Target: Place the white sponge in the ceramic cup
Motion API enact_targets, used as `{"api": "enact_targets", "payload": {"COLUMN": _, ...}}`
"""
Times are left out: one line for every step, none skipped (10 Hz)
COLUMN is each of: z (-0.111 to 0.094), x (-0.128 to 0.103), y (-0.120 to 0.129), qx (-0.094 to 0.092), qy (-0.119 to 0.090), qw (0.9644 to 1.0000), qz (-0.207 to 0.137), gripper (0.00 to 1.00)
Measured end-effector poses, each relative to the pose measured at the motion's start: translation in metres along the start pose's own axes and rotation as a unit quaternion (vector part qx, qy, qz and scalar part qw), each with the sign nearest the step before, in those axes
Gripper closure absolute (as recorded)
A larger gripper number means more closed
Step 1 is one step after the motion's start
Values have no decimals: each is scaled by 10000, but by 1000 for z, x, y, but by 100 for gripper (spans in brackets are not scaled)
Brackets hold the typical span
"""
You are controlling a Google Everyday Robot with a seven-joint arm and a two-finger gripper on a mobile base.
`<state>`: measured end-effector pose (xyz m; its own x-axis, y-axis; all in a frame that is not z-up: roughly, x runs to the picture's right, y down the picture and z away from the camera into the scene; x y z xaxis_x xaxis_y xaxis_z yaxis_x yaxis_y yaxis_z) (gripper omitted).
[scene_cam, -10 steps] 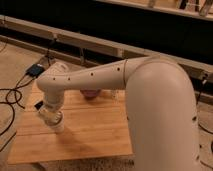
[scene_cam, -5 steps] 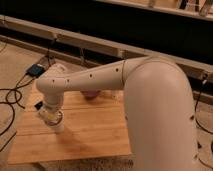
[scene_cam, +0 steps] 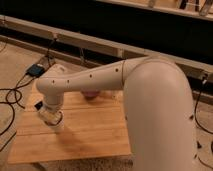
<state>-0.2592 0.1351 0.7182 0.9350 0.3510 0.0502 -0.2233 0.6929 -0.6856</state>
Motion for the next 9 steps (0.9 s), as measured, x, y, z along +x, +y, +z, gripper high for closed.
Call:
{"api": "enact_targets", "payload": {"z": 0, "x": 0, "y": 0, "qx": -1, "qy": 1, "qw": 10000, "qz": -1, "gripper": 20}}
{"api": "enact_targets", "payload": {"z": 1, "x": 1, "y": 1, "qx": -8, "qy": 6, "qw": 10000, "qz": -7, "gripper": 20}}
{"api": "enact_targets", "payload": {"z": 1, "x": 1, "y": 1, "qx": -8, "qy": 8, "qw": 10000, "qz": -11, "gripper": 20}}
{"api": "enact_targets", "payload": {"z": 2, "x": 1, "y": 1, "qx": -8, "qy": 10, "qw": 10000, "qz": -14, "gripper": 20}}
{"api": "enact_targets", "payload": {"z": 2, "x": 1, "y": 1, "qx": -5, "qy": 12, "qw": 10000, "qz": -14, "gripper": 20}}
{"api": "enact_targets", "payload": {"z": 2, "x": 1, "y": 1, "qx": -4, "qy": 14, "qw": 10000, "qz": -10, "gripper": 20}}
{"api": "enact_targets", "payload": {"z": 2, "x": 1, "y": 1, "qx": 6, "qy": 18, "qw": 10000, "qz": 1, "gripper": 20}}
{"api": "enact_targets", "payload": {"z": 2, "x": 1, "y": 0, "qx": 14, "qy": 20, "qw": 10000, "qz": 16, "gripper": 20}}
{"api": "enact_targets", "payload": {"z": 2, "x": 1, "y": -1, "qx": 25, "qy": 16, "qw": 10000, "qz": 38, "gripper": 20}}
